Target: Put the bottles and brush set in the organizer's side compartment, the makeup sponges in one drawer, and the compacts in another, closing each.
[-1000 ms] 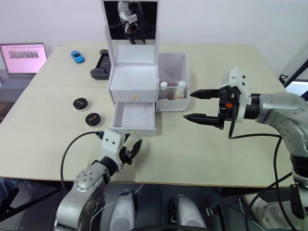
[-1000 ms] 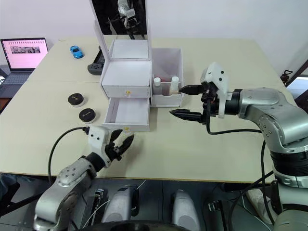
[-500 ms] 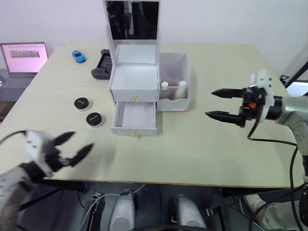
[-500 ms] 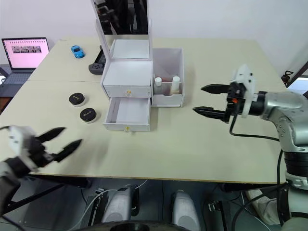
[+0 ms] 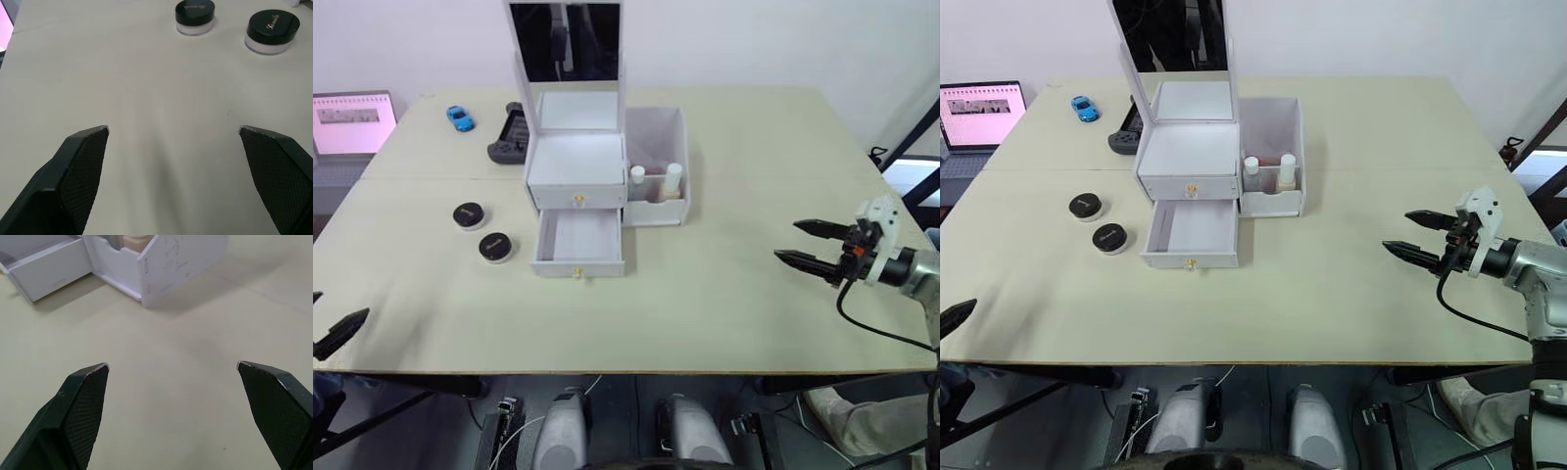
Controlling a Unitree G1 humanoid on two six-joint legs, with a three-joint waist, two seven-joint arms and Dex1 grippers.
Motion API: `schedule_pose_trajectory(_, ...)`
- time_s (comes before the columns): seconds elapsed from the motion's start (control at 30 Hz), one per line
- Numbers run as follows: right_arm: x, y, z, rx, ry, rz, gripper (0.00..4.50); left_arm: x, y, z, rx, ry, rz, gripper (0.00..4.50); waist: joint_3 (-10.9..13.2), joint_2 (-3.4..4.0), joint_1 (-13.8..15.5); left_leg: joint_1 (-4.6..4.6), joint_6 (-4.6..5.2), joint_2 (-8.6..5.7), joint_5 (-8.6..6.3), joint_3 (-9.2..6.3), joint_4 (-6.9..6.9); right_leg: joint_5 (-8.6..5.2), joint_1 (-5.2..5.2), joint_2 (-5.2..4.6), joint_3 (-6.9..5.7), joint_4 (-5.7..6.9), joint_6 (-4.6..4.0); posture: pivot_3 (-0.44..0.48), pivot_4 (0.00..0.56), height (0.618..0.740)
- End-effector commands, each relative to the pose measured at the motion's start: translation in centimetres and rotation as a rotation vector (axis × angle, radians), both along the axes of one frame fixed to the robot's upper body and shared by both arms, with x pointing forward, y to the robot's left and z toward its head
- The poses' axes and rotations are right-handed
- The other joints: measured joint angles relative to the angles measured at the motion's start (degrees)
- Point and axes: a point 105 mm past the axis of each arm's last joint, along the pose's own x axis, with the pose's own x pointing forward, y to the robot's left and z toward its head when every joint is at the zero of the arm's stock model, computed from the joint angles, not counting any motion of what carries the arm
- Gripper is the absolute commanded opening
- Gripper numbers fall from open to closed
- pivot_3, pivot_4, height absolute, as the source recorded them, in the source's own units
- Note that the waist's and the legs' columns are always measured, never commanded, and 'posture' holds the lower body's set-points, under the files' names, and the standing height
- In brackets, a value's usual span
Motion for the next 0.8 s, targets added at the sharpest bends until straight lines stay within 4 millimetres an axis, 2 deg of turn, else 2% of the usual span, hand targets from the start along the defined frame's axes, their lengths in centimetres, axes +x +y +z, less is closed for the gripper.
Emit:
schedule_pose_trajectory(0.03, 0.6, 0.8, 2.5, -0.029, -0.106, 0.026, 4.50, 0.2, 0.2, 1.2, 0.043, -0.040, 0.004, 4.48, 0.00, 0.00, -0.10, 0.00, 0.00, 0.00, 0.00, 0.01, -0.02, 0.01, 0.00, 0.00, 0.00, 0.00, 0.01, 0.000, 0.150, 0.740)
schedule_pose_trajectory(0.17, 0.2, 4.4, 4.2, -0.006, -0.038, 0.202, 4.50, 1.4, -1.7, 2.3, 0.017, -0.095, -0.036, 4.48, 0.00, 0.00, -0.23, -0.01, 0.00, 0.00, 0.00, 0.01, -0.04, 0.01, 0.03, 0.00, 0.01, 0.02, 0.02, 0.000, 0.150, 0.740)
schedule_pose_trajectory(0.27, 0.0, 8.1, 6.6, -0.005, -0.044, 0.339, 4.50, 2.7, -4.2, 2.6, 0.003, -0.098, -0.071, 4.48, 0.01, 0.02, -0.62, -0.01, 0.00, 0.01, 0.00, 0.00, -0.03, 0.02, 0.22, -0.02, 0.02, 0.04, 0.02, 0.000, 0.150, 0.740)
schedule_pose_trajectory(0.37, -0.1, 10.8, 8.4, -0.075, -0.112, 0.432, 4.50, 4.2, -6.4, 2.9, 0.030, -0.128, -0.088, 4.48, 0.02, 0.04, -0.68, -0.01, 0.00, 0.00, 0.00, -0.04, -0.04, 0.02, 0.24, -0.03, 0.01, 0.04, 0.02, 0.000, 0.150, 0.740)
schedule_pose_trajectory(0.47, 0.1, 14.1, 10.8, -0.174, -0.301, 0.444, 4.50, 6.0, -9.3, 2.8, -0.006, -0.157, -0.088, 4.48, 0.00, 0.02, -0.89, -0.02, 0.00, 0.00, 0.00, -0.05, -0.04, 0.07, 0.27, -0.02, 0.01, 0.03, 0.12, 0.000, 0.150, 0.740)
schedule_pose_trajectory(0.53, -0.3, 15.2, 11.5, -0.181, -0.294, 0.468, 4.50, 6.6, -10.9, 2.5, -0.035, -0.151, -0.096, 4.48, 0.00, 0.01, -0.90, -0.03, 0.00, -0.01, 0.00, -0.04, -0.04, 0.11, 0.24, -0.01, 0.02, 0.07, 0.19, 0.000, 0.150, 0.740)
schedule_pose_trajectory(0.63, -1.9, 17.5, 13.2, -0.146, -0.293, 0.594, 4.50, 7.7, -13.5, 1.4, -0.100, -0.122, -0.111, 4.48, 0.01, 0.02, -0.90, -0.04, 0.00, -0.01, 0.00, -0.05, -0.03, 0.12, 0.24, 0.01, 0.03, 0.09, 0.22, 0.000, 0.150, 0.740)
schedule_pose_trajectory(0.73, -2.6, 17.9, 13.4, -0.159, -0.215, 0.638, 4.50, 8.5, -14.1, 0.2, -0.099, -0.085, -0.071, 4.48, -0.01, -0.01, -0.82, -0.04, 0.01, -0.01, 0.01, -0.09, -0.01, 0.12, 0.24, 0.04, 0.02, 0.14, 0.22, 0.000, 0.150, 0.740)
schedule_pose_trajectory(0.8, -2.2, 17.5, 13.5, -0.180, -0.217, 0.614, 4.50, 9.0, -14.1, -0.5, -0.113, -0.055, -0.042, 4.48, -0.04, -0.07, -0.83, -0.03, 0.01, -0.01, 0.00, -0.11, 0.00, 0.12, 0.27, 0.04, 0.02, 0.14, 0.21, 0.000, 0.150, 0.740)
